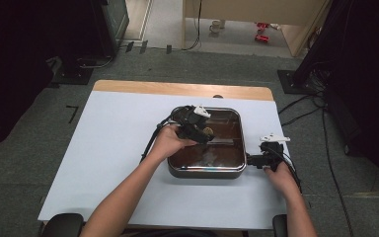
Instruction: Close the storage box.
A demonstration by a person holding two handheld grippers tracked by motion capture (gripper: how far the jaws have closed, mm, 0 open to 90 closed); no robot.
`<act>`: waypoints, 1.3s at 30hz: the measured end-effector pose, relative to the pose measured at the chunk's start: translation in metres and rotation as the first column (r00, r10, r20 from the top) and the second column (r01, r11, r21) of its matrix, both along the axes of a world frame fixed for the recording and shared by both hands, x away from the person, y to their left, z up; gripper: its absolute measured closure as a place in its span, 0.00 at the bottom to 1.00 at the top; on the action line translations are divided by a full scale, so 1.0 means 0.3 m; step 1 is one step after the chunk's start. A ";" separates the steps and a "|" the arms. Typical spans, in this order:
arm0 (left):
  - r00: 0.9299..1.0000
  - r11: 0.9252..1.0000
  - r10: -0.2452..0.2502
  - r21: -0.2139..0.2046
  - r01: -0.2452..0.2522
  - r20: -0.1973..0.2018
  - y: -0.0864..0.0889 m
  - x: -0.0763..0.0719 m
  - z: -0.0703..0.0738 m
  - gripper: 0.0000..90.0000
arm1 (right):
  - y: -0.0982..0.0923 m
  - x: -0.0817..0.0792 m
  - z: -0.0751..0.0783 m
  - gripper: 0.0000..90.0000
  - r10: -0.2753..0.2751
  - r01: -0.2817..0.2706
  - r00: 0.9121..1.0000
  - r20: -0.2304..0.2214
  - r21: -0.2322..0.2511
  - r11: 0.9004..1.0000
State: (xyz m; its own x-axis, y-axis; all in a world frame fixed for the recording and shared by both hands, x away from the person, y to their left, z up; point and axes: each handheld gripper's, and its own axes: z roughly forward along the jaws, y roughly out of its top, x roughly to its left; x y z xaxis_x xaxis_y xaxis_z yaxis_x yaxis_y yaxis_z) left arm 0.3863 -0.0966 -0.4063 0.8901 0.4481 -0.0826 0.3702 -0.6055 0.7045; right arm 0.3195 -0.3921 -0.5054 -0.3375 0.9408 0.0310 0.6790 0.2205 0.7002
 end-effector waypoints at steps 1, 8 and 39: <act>1.000 1.000 -0.012 -0.015 0.012 -0.006 0.009 -0.002 0.008 0.43 | 0.000 0.000 0.000 0.00 0.000 0.000 1.000 0.000 0.000 1.000; 1.000 0.998 0.005 -0.069 -0.006 -0.002 0.065 -0.018 0.042 0.30 | 0.000 0.000 0.000 0.00 0.000 0.000 1.000 0.001 -0.001 1.000; 0.989 0.989 0.127 -0.090 -0.120 0.075 0.440 -0.156 0.015 0.27 | 0.000 0.000 0.000 0.00 0.001 -0.001 1.000 0.000 -0.002 1.000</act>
